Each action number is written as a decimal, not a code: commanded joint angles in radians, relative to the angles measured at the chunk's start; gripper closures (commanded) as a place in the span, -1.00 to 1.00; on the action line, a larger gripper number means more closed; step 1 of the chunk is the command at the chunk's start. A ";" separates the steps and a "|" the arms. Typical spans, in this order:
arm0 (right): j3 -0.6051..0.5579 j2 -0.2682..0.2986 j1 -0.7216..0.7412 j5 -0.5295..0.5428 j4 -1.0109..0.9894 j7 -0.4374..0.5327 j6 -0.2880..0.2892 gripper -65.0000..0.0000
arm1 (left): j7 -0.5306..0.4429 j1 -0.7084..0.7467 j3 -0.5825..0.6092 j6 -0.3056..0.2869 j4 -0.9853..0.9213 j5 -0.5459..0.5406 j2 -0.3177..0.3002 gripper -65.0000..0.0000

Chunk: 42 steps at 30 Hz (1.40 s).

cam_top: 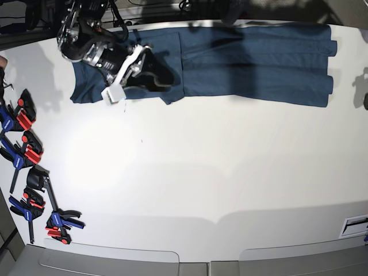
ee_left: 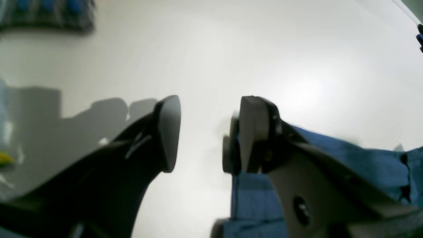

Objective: Fold the T-shirt properly
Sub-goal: 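Move the left gripper down to the strip's opposite end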

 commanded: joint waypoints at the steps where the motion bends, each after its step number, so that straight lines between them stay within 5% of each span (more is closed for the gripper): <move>1: 0.003 0.006 0.013 0.019 0.018 0.023 0.006 0.38 | -0.029 0.014 -0.010 -0.004 0.014 -0.023 -0.015 0.18; 9: 0.002 0.005 0.019 -0.026 0.018 0.056 0.006 0.38 | -0.071 0.143 -0.010 -0.004 0.014 -0.020 0.072 0.18; 15: 0.002 0.005 0.019 -0.026 0.018 0.074 0.006 0.38 | -0.067 0.185 -0.010 -0.007 0.013 -0.021 0.146 -0.08; 21: 0.002 0.005 0.019 -0.026 0.018 0.091 0.006 0.38 | -0.068 0.190 0.024 -0.007 0.011 -0.019 0.215 -0.09; 36: 0.002 0.005 0.019 -0.026 0.018 0.093 0.006 0.38 | -0.124 0.187 0.234 -0.008 0.011 -0.019 0.222 -0.08; 42: 0.002 0.005 0.019 -0.026 0.018 0.093 0.006 0.38 | -0.145 0.188 0.234 -0.011 0.011 -0.019 0.223 0.35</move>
